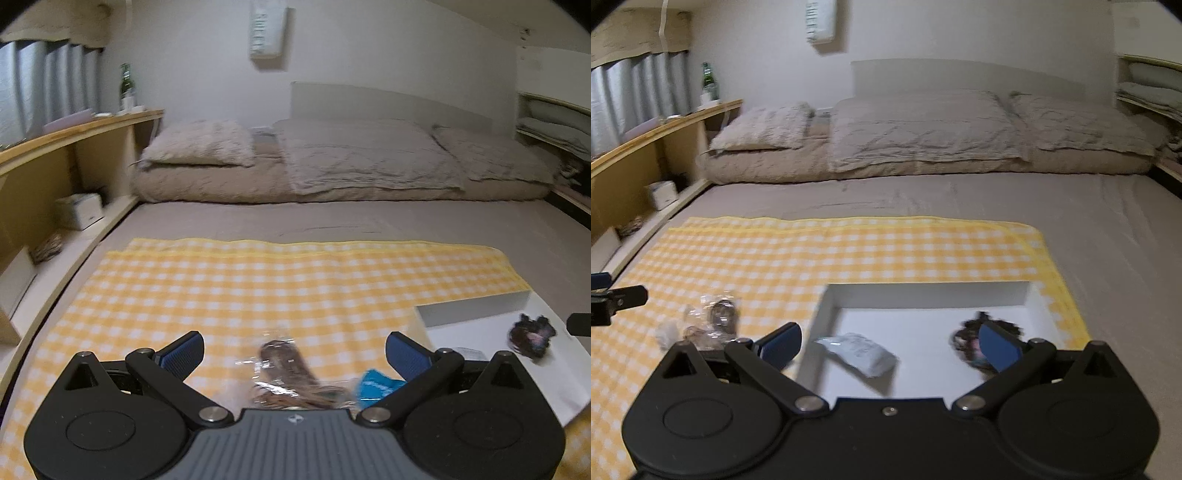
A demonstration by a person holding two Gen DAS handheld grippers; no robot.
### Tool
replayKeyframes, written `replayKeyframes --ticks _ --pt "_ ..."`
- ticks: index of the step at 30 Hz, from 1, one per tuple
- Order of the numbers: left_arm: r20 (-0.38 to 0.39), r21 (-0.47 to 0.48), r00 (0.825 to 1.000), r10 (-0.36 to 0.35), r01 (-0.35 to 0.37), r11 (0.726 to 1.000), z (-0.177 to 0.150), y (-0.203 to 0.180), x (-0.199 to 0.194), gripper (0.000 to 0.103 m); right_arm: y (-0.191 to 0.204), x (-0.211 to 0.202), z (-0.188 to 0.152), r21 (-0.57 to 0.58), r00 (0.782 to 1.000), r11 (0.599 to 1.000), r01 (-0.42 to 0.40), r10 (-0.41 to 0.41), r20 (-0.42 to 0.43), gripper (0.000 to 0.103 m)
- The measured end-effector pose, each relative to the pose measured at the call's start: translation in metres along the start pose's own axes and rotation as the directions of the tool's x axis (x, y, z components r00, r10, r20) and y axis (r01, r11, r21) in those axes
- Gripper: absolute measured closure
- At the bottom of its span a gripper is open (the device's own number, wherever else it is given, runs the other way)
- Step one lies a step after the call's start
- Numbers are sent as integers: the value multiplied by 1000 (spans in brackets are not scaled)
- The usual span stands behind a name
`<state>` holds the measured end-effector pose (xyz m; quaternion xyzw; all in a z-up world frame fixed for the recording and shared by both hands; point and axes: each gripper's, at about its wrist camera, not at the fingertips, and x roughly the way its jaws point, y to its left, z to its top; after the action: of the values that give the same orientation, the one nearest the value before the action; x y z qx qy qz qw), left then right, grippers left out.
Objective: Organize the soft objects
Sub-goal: 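Move both tools back over the remaining pile of bagged items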
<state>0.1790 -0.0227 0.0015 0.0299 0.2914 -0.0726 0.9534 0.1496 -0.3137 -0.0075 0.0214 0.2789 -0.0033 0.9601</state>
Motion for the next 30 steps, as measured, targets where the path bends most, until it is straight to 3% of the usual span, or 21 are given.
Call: replayKeyframes --ticks 10,16,22,26,30 --pt "-61 -13 996 58 -59 998 -16 40 12 0 53 23 5 -11 985 986 -168 168 -27 0" --pt "-109 35 994 25 -21 999 -25 50 22 0 82 45 -1 42 965 971 -237 240 -108 0" --pt "-128 148 992 -9 28 989 -38 42 23 0 107 69 -7 171 937 947 -272 301 -175 0" --pt "-93 247 995 37 -13 969 -46 35 23 0 128 89 -14 224 913 932 -283 334 -233 0" --pt "-98 316 995 -21 51 947 -53 33 26 0 140 109 -24 313 885 913 -263 357 -299 0"
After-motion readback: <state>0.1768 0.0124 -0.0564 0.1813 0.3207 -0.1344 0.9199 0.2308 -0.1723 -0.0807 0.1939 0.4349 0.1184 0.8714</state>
